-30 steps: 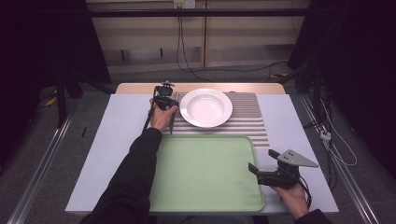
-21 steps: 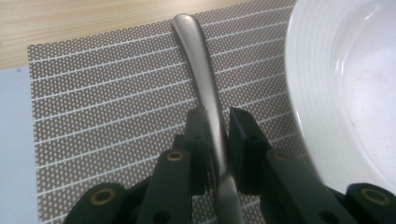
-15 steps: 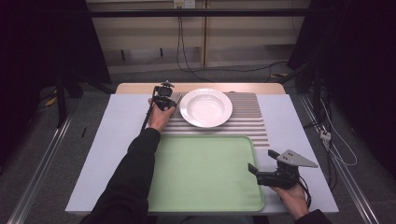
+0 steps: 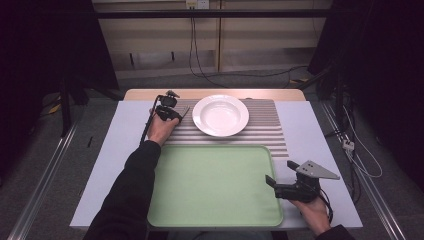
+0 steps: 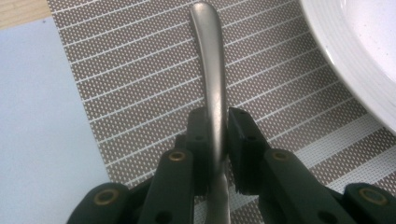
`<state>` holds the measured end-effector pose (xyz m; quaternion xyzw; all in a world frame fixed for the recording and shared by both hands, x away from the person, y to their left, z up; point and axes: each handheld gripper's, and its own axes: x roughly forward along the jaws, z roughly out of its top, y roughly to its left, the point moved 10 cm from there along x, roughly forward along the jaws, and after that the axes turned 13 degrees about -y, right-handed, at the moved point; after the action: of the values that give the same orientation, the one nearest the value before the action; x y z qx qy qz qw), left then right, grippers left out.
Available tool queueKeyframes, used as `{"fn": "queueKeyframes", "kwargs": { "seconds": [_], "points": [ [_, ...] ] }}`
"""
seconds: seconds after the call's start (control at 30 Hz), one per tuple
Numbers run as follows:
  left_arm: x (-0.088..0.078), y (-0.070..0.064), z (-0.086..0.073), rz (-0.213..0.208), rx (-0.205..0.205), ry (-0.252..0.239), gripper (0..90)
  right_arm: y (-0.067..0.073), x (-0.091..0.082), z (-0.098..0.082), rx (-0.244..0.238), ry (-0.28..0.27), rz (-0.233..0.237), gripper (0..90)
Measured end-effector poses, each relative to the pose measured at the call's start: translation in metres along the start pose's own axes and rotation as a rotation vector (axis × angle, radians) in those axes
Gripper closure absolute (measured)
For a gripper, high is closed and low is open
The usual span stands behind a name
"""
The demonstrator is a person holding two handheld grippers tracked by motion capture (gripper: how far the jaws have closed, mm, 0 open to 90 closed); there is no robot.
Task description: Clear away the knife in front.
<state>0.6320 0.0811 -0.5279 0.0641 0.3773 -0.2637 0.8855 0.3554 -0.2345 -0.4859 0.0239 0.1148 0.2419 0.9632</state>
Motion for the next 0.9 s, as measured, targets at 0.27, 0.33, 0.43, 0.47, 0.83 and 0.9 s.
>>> {"fn": "queueKeyframes", "kwargs": {
  "seconds": [0.27, 0.33, 0.43, 0.47, 0.83, 0.9],
  "points": [
    [0.0031, -0.0009, 0.0019, 0.014, 0.008, -0.011, 79.1, 0.0004, 0.0003, 0.0003, 0.0, -0.002, 0.007, 3.6],
    [0.0029, -0.0007, 0.0017, 0.009, -0.001, -0.012, 79.1, 0.0004, 0.0003, 0.0, 0.0, -0.001, 0.007, 3.6],
    [0.0031, -0.0005, 0.0018, 0.012, -0.009, -0.002, 79.1, -0.0005, -0.0002, 0.0, -0.001, -0.002, 0.004, 3.6],
    [0.0031, -0.0005, 0.0017, 0.011, -0.003, 0.0, 79.1, -0.0006, -0.0002, -0.0002, -0.001, 0.0, 0.002, 3.6],
    [0.0034, -0.0008, 0.0024, 0.018, -0.003, 0.013, 79.3, 0.0, 0.0003, -0.0003, 0.0, 0.001, 0.005, 3.7],
    [0.0038, -0.0011, 0.0031, 0.018, -0.001, 0.023, 79.8, 0.0002, 0.0001, -0.0003, -0.001, 0.001, 0.005, 3.7]
  ]
}}
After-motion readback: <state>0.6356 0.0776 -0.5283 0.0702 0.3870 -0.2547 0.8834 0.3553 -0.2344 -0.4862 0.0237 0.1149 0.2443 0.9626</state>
